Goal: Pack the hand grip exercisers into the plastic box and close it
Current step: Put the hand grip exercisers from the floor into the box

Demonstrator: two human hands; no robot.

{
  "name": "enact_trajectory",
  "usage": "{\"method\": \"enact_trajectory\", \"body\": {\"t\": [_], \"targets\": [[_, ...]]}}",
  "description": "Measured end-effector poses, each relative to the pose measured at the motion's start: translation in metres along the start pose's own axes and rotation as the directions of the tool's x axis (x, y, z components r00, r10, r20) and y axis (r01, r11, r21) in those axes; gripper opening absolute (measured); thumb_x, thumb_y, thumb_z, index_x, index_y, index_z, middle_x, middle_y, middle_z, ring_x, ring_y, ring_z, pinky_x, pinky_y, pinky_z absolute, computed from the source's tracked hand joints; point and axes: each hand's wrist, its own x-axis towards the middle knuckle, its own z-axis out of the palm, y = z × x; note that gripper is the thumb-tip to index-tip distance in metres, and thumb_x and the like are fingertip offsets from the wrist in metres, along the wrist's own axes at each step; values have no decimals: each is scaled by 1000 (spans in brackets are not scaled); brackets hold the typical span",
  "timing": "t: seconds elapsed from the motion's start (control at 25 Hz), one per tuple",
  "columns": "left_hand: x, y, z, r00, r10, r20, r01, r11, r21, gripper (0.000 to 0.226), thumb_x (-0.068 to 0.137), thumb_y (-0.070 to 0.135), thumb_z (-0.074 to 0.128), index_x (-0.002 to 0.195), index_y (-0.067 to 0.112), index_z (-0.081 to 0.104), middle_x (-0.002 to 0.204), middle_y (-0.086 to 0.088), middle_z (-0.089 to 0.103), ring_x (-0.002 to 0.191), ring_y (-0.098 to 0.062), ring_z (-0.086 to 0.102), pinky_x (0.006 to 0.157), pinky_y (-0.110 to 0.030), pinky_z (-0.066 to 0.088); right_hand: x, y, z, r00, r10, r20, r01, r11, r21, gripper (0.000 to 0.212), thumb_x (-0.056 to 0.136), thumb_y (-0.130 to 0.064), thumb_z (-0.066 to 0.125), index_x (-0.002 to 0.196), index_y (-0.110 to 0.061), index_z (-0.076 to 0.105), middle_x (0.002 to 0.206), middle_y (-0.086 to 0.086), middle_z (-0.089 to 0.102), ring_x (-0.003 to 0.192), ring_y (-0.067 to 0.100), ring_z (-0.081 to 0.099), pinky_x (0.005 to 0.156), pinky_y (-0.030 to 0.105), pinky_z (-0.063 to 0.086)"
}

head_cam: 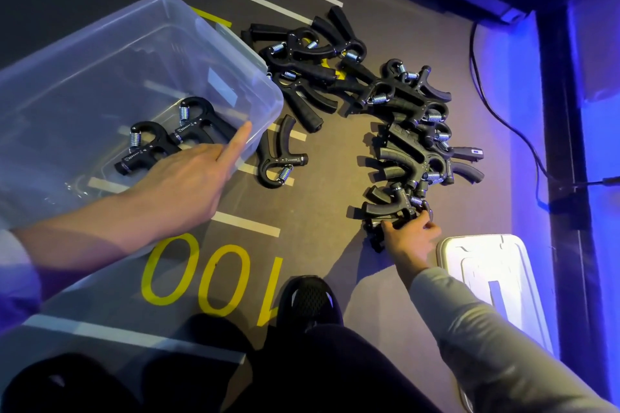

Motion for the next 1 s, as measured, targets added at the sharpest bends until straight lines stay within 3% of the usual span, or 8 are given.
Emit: {"method": "enact_trajectory", "body": {"t": [0.08,0.16,0.32,0.4,0.48,0.6,0.8,1.0], "targets": [[0,-1,1,1000,7,1,-7,1000,1,85,86,7,53,147,15,-6,95,-13,55,80,-32,51,58,-39,40,0,-5,-1,998,33,53,-42,983,178,57,86,-16,57,136,-12,31,132,16,28,104,40,51,98,42,42],[-1,-2,1,1000,4,4,-4,1000,0,85,87,8,52,147,16,-7,95,-13,55,80,-33,52,58,-41,42,-2,-8,-3,998,40,40,-48,969,241,49,87,-9,51,133,-12,35,131,17,29,97,39,51,96,40,41],[-1,-6,4,1000,30,3,-30,999,11,85,87,10,52,146,17,-8,96,-13,55,82,-34,53,59,-42,44,-6,-5,-9,999,42,-16,-35,957,287,48,88,-4,48,134,-9,35,132,17,32,107,39,50,99,37,38],[0,-6,5,998,65,-7,-64,997,53,86,82,5,57,146,10,0,98,-16,57,82,-36,54,62,-42,44,-8,-3,-11,998,19,-60,2,945,328,51,87,-1,48,135,-11,36,132,15,32,107,36,51,98,36,38],[0,-5,6,995,92,-37,-86,988,131,84,76,2,63,144,2,14,112,-22,56,93,-41,56,74,-47,47,-13,-3,-11,995,-22,-98,58,924,378,57,86,3,48,138,-14,34,133,13,32,109,31,49,98,31,38],[-1,-1,4,996,58,-67,-44,980,196,80,78,17,64,144,1,21,140,-25,38,123,-44,42,97,-56,36,-23,-12,-13,974,-162,-156,216,870,442,68,83,8,50,143,-17,31,133,13,33,114,24,44,99,22,31],[0,3,-8,996,44,-82,-27,979,200,77,83,40,52,144,3,22,149,-25,23,134,-45,27,102,-60,27,-39,-71,-28,823,-479,-304,568,702,431,70,80,6,50,143,-17,31,133,11,39,120,12,39,106,25,30],[0,-8,-34,987,-10,-161,50,969,242,79,88,57,31,143,1,23,151,-24,15,138,-43,13,103,-63,20,-79,-146,-32,581,-725,-370,789,389,477,65,79,2,51,140,-10,35,131,6,39,124,20,43,101,46,42]]}}
